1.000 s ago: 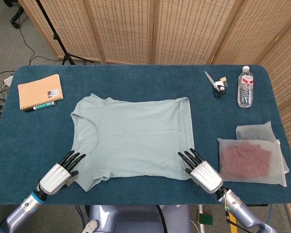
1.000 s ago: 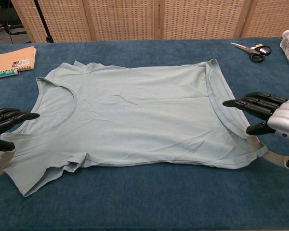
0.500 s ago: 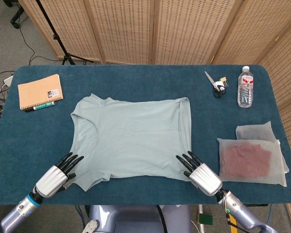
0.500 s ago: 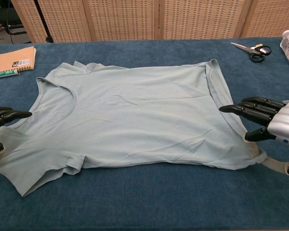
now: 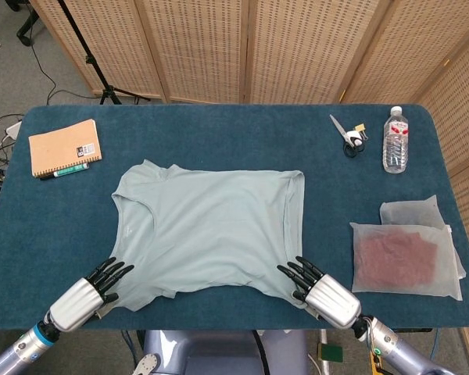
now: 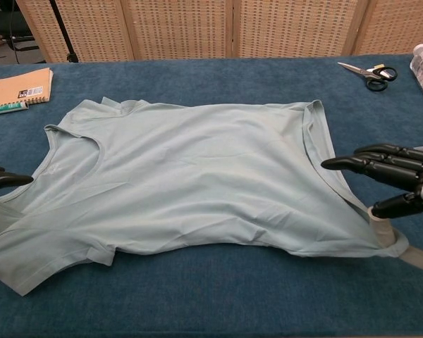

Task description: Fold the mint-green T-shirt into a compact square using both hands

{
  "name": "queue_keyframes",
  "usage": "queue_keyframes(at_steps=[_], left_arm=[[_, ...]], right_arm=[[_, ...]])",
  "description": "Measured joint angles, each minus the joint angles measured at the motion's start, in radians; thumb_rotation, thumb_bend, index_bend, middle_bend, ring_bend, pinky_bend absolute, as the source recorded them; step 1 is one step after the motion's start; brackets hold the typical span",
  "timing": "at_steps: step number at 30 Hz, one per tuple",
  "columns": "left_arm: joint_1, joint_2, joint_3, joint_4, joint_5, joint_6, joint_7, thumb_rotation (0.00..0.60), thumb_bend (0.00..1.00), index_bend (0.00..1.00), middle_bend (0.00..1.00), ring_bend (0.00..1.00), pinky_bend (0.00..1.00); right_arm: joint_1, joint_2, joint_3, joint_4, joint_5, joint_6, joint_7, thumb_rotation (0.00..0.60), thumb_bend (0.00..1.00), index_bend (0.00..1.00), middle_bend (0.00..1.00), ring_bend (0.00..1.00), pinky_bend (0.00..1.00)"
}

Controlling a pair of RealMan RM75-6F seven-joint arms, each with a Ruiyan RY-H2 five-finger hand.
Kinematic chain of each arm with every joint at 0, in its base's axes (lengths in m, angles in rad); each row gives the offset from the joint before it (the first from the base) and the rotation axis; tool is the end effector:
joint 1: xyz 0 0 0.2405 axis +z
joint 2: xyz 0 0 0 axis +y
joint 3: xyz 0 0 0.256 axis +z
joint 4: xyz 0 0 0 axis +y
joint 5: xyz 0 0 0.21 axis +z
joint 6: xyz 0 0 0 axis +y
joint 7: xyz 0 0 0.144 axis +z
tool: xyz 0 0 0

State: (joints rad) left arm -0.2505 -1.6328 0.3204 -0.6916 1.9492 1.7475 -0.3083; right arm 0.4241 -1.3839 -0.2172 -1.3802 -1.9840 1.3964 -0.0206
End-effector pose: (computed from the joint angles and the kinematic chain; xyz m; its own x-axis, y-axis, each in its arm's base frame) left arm -0.3226 0.1602 0.0267 0.4937 0.1116 0.8625 0.6442 -0.7131 -0.2765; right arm -0.2330 -0.1872 0.0267 0.5413 -0.1416 0.8288 -0.6035 -0.7518 0.2657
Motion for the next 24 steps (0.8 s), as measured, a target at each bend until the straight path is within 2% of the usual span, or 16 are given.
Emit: queue_keyframes(at_steps=[17, 24], left_arm=[[0.023, 0.147, 0.074, -0.152, 0.082, 0.048, 0.003, 0.600, 0.60, 0.74, 0.00, 0.00, 0.00], [0.037, 0.180, 0.097, -0.170, 0.116, 0.064, -0.011, 0.600, 0.59, 0.74, 0.00, 0.00, 0.00]], right_arm=[[-0.005, 0.066, -0.093, -0.078, -0.148, 0.042, 0.016, 0.600, 0.62, 0.67, 0.00, 0.00, 0.00], [-0.017, 0.093, -0.126, -0.111, -0.208, 0.056, -0.015, 0.600, 0.62, 0.67, 0.00, 0.00, 0.00]])
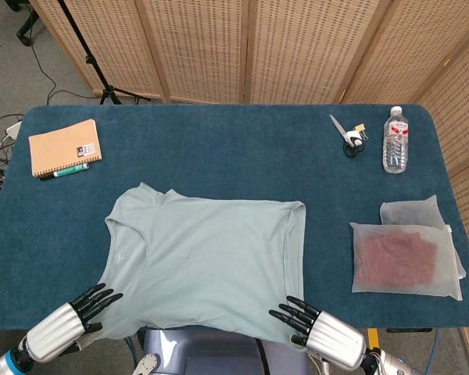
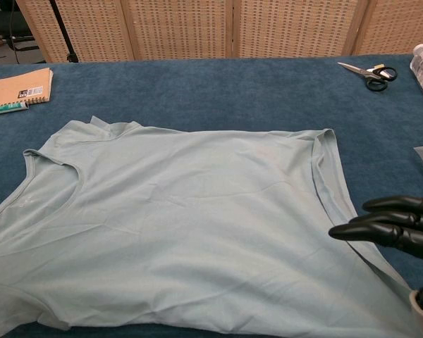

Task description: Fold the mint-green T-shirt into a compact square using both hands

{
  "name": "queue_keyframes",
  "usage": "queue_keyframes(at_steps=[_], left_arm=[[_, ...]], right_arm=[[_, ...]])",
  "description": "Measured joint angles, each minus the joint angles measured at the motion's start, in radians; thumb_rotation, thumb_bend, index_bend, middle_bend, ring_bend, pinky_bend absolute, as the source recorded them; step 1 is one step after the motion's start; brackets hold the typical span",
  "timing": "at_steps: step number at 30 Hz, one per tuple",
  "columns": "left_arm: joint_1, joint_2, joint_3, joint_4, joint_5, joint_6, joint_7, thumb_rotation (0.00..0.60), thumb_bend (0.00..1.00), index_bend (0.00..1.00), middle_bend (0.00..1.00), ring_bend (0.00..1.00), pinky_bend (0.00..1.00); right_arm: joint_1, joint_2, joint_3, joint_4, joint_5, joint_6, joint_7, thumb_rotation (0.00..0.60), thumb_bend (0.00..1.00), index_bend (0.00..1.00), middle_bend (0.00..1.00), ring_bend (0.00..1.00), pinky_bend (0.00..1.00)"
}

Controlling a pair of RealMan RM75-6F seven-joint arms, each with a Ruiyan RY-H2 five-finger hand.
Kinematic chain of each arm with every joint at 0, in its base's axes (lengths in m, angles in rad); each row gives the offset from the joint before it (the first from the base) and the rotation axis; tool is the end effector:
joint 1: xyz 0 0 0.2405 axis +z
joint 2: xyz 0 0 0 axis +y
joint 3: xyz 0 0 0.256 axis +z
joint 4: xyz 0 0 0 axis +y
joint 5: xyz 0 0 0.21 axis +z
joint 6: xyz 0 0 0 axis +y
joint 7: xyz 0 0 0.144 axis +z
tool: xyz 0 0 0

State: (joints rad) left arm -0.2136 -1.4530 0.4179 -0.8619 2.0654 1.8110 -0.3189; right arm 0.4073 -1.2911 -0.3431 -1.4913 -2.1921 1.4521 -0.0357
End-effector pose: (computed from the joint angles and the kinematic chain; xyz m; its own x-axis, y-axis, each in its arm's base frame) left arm -0.3262 0.1125 0.0682 0.4744 0.2447 0.8456 0.6507 -0.7445 -0.1497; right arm -0.2218 -0.1296 0.0448 0.5424 -0.2029 0.8152 -0.5048 -0.8544 0.1232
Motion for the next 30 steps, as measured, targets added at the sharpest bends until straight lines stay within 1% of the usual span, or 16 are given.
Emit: queue_keyframes(at_steps=[9, 14, 18, 22, 25, 30], left_arm=[[0.010, 0.014, 0.005, -0.014, 0.025, 0.012, 0.003, 0.600, 0.59, 0.74, 0.00, 0.00, 0.00], [0.002, 0.016, -0.017, -0.038, 0.015, -0.001, 0.011, 0.600, 0.59, 0.74, 0.00, 0.00, 0.00], [-0.018, 0.022, -0.041, -0.078, -0.003, -0.028, 0.011, 0.600, 0.59, 0.74, 0.00, 0.00, 0.00], [-0.054, 0.041, -0.072, -0.154, -0.038, -0.087, 0.003, 0.600, 0.59, 0.74, 0.00, 0.00, 0.00], [-0.091, 0.066, -0.100, -0.231, -0.077, -0.147, -0.027, 0.600, 0.59, 0.74, 0.00, 0.00, 0.00], [-0.162, 0.114, -0.164, -0.355, -0.172, -0.270, -0.083, 0.600, 0.60, 0.74, 0.00, 0.00, 0.00]], right_arm=[[-0.011, 0.006, -0.005, -0.005, -0.016, -0.003, -0.012, 0.600, 0.62, 0.67, 0.00, 0.00, 0.00], [-0.012, 0.009, 0.009, -0.004, 0.001, 0.004, 0.006, 0.600, 0.62, 0.67, 0.00, 0.00, 0.00], [-0.010, 0.017, 0.035, -0.005, 0.036, 0.013, 0.032, 0.600, 0.62, 0.67, 0.00, 0.00, 0.00], [-0.002, 0.033, 0.072, -0.014, 0.088, 0.018, 0.070, 0.600, 0.62, 0.67, 0.00, 0.00, 0.00], [0.006, 0.048, 0.105, -0.022, 0.136, 0.020, 0.105, 0.600, 0.62, 0.67, 0.00, 0.00, 0.00], [0.021, 0.067, 0.162, -0.020, 0.228, 0.008, 0.159, 0.600, 0.62, 0.67, 0.00, 0.00, 0.00]])
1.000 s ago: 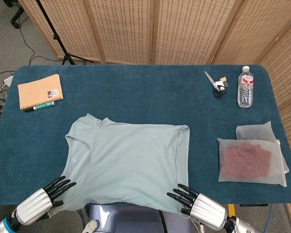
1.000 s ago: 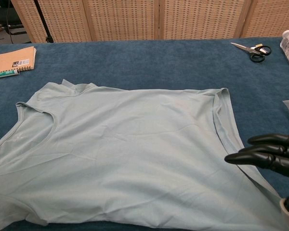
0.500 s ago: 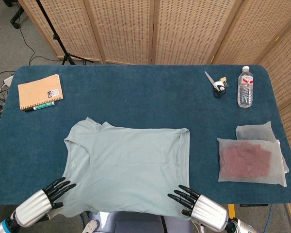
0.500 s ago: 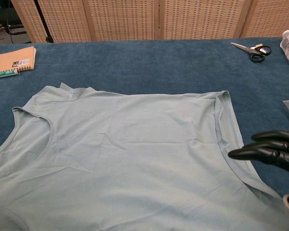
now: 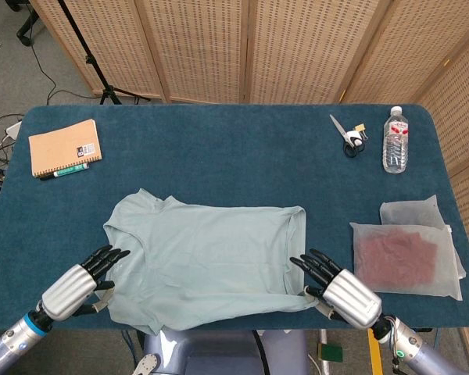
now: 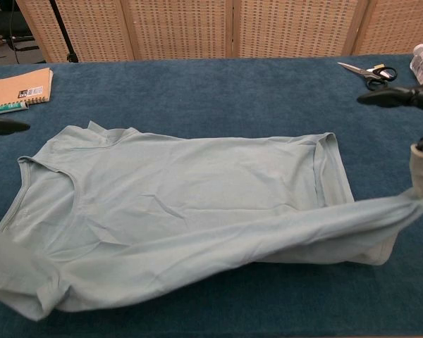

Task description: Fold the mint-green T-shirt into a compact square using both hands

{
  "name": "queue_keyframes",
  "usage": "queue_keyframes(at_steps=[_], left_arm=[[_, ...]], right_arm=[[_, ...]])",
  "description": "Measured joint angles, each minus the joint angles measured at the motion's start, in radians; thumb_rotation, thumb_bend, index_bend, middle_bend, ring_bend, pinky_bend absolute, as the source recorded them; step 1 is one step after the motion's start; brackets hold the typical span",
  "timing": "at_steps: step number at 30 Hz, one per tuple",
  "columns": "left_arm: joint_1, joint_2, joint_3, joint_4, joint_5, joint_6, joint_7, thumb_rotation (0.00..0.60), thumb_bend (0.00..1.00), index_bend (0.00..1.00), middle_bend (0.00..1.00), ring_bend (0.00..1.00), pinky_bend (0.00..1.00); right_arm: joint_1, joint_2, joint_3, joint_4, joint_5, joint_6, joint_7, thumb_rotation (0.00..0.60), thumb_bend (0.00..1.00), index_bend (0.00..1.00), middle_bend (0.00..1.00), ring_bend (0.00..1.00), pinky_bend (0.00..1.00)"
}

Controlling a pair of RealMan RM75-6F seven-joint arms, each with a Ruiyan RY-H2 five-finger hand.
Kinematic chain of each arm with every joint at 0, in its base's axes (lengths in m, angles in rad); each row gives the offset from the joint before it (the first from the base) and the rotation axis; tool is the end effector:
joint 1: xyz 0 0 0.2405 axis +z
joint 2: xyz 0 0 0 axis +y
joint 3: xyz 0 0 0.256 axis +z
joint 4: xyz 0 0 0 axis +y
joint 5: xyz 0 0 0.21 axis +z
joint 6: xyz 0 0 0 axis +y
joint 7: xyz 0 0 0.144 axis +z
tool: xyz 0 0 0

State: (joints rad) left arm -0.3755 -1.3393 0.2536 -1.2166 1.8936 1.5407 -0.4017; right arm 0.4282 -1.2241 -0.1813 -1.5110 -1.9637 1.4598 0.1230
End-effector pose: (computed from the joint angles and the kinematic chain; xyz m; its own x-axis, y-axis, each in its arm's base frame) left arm -0.2840 0.1955 0.0688 0.3220 0.2960 0.8993 0.8012 -0.5912 -0.0923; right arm -0.2239 -0.1998 0.0794 0.4167 -0.1664 0.8937 -0.6894 -0.6987 0.1913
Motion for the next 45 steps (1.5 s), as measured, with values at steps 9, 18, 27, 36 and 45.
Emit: queue_keyframes(at_steps=[9, 18, 27, 36, 45], left_arm=[[-0.091, 0.045, -0.113, -0.101, -0.166, -0.196, -0.022, 0.600, 0.61, 0.74, 0.00, 0.00, 0.00], [-0.164, 0.068, -0.198, -0.133, -0.295, -0.363, 0.009, 0.600, 0.62, 0.74, 0.00, 0.00, 0.00], [-0.277, 0.039, -0.294, -0.095, -0.457, -0.602, 0.076, 0.600, 0.62, 0.74, 0.00, 0.00, 0.00], [-0.329, -0.010, -0.339, -0.027, -0.509, -0.665, 0.145, 0.600, 0.62, 0.74, 0.00, 0.00, 0.00], [-0.348, -0.051, -0.372, 0.017, -0.557, -0.688, 0.176, 0.600, 0.63, 0.74, 0.00, 0.00, 0.00]], right_arm=[[0.058, -0.015, 0.099, 0.038, 0.161, -0.126, 0.078, 0.600, 0.62, 0.67, 0.00, 0.00, 0.00], [0.135, -0.068, 0.179, 0.102, 0.296, -0.294, 0.095, 0.600, 0.62, 0.67, 0.00, 0.00, 0.00], [0.238, -0.178, 0.262, 0.276, 0.455, -0.504, 0.134, 0.600, 0.62, 0.67, 0.00, 0.00, 0.00], [0.298, -0.258, 0.292, 0.424, 0.507, -0.599, 0.159, 0.600, 0.62, 0.67, 0.00, 0.00, 0.00], [0.316, -0.322, 0.292, 0.555, 0.520, -0.629, 0.222, 0.600, 0.62, 0.67, 0.00, 0.00, 0.00]])
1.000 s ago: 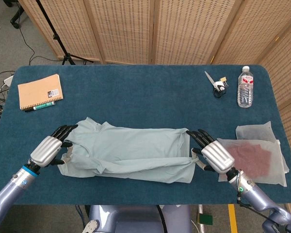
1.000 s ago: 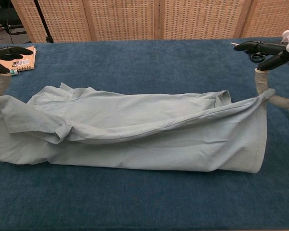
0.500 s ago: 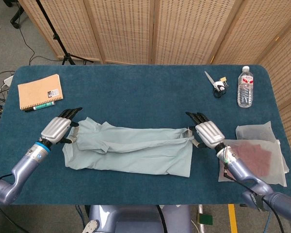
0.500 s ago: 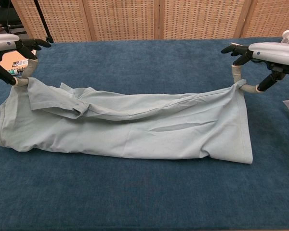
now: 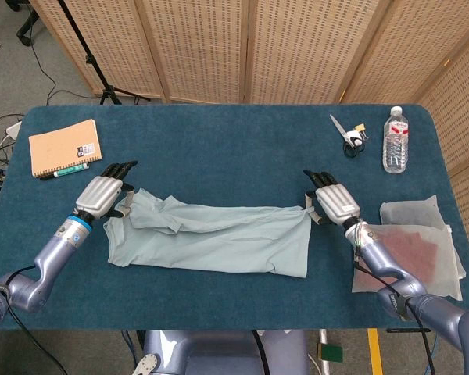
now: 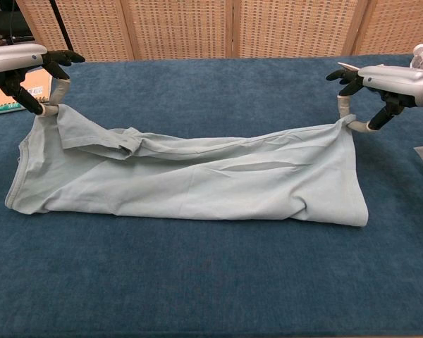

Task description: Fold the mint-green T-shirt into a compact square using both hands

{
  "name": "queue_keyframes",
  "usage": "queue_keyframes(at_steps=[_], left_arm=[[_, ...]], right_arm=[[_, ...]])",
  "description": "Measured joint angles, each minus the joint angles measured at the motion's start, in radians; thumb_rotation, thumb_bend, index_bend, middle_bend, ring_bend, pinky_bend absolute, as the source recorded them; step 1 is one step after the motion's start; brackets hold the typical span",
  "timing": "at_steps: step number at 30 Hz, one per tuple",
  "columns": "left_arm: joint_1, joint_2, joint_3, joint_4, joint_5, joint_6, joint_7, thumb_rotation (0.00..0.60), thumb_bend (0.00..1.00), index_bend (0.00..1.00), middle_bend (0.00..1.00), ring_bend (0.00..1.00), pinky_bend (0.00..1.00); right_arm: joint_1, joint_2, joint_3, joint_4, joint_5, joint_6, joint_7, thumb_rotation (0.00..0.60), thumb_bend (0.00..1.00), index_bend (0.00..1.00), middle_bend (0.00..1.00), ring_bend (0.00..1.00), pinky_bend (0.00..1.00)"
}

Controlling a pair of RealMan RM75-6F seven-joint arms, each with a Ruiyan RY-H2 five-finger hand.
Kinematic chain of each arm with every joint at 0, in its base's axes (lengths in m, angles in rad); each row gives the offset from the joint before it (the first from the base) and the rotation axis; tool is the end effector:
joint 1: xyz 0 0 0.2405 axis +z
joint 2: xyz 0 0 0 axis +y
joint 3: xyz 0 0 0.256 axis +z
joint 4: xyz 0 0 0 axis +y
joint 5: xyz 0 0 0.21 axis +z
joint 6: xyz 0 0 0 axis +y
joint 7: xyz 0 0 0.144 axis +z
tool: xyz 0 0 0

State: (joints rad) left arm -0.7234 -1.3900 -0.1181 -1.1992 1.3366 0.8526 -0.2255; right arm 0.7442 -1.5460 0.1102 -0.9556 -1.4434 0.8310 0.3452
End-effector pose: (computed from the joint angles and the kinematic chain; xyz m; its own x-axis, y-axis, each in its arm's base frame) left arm -0.2320 0.3878 0.0544 0.3755 0.2978 0.8777 0.9118 -0.2885 -0.2922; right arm -0.2418 -0.4015 0.0217 0.3953 -0.3073 0.8656 -0.9007 -0.3146 0.2997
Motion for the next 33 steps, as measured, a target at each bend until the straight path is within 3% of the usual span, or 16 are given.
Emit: queue_keyframes(at_steps=[5, 6, 7, 9, 10, 12, 20, 26, 33], left_arm=[[-0.004, -0.009, -0.008, 0.015, -0.019, -0.011, 0.018, 0.600, 0.63, 0.74, 0.00, 0.00, 0.00], [-0.005, -0.011, -0.009, 0.017, -0.021, -0.014, 0.020, 0.600, 0.63, 0.74, 0.00, 0.00, 0.00], [-0.006, -0.014, -0.009, 0.020, -0.022, -0.017, 0.022, 0.600, 0.63, 0.74, 0.00, 0.00, 0.00], [-0.009, -0.019, -0.010, 0.025, -0.024, -0.022, 0.024, 0.600, 0.63, 0.74, 0.00, 0.00, 0.00], [-0.009, -0.021, -0.010, 0.028, -0.025, -0.024, 0.024, 0.600, 0.63, 0.74, 0.00, 0.00, 0.00], [-0.011, -0.025, -0.013, 0.036, -0.027, -0.025, 0.024, 0.600, 0.63, 0.74, 0.00, 0.00, 0.00], [-0.019, -0.041, -0.021, 0.055, -0.037, -0.034, 0.039, 0.600, 0.63, 0.74, 0.00, 0.00, 0.00], [-0.024, -0.057, -0.023, 0.080, -0.062, -0.055, 0.061, 0.600, 0.63, 0.74, 0.00, 0.00, 0.00], [-0.029, -0.099, -0.026, 0.158, -0.098, -0.089, 0.081, 0.600, 0.64, 0.74, 0.00, 0.00, 0.00]], right_arm=[[0.007, -0.023, -0.012, 0.048, -0.008, -0.013, 0.029, 0.600, 0.60, 0.62, 0.00, 0.00, 0.00], [0.007, -0.029, -0.016, 0.058, -0.010, -0.014, 0.033, 0.600, 0.55, 0.51, 0.00, 0.00, 0.00], [0.007, -0.034, -0.018, 0.066, -0.011, -0.014, 0.036, 0.600, 0.42, 0.32, 0.00, 0.00, 0.00], [0.006, -0.044, -0.021, 0.080, -0.012, -0.013, 0.048, 0.600, 0.15, 0.07, 0.00, 0.00, 0.00], [0.005, -0.047, -0.021, 0.083, -0.011, -0.011, 0.053, 0.600, 0.05, 0.00, 0.00, 0.00, 0.00], [-0.001, -0.051, -0.016, 0.086, -0.008, 0.004, 0.066, 0.600, 0.00, 0.00, 0.00, 0.00, 0.00], [-0.043, -0.014, -0.002, 0.035, 0.002, 0.094, 0.054, 0.600, 0.00, 0.00, 0.00, 0.00, 0.00], [-0.117, 0.083, -0.005, -0.119, -0.004, 0.220, 0.012, 0.600, 0.00, 0.00, 0.00, 0.00, 0.00], [-0.259, 0.238, -0.047, -0.322, -0.047, 0.412, -0.035, 0.600, 0.00, 0.00, 0.00, 0.00, 0.00]])
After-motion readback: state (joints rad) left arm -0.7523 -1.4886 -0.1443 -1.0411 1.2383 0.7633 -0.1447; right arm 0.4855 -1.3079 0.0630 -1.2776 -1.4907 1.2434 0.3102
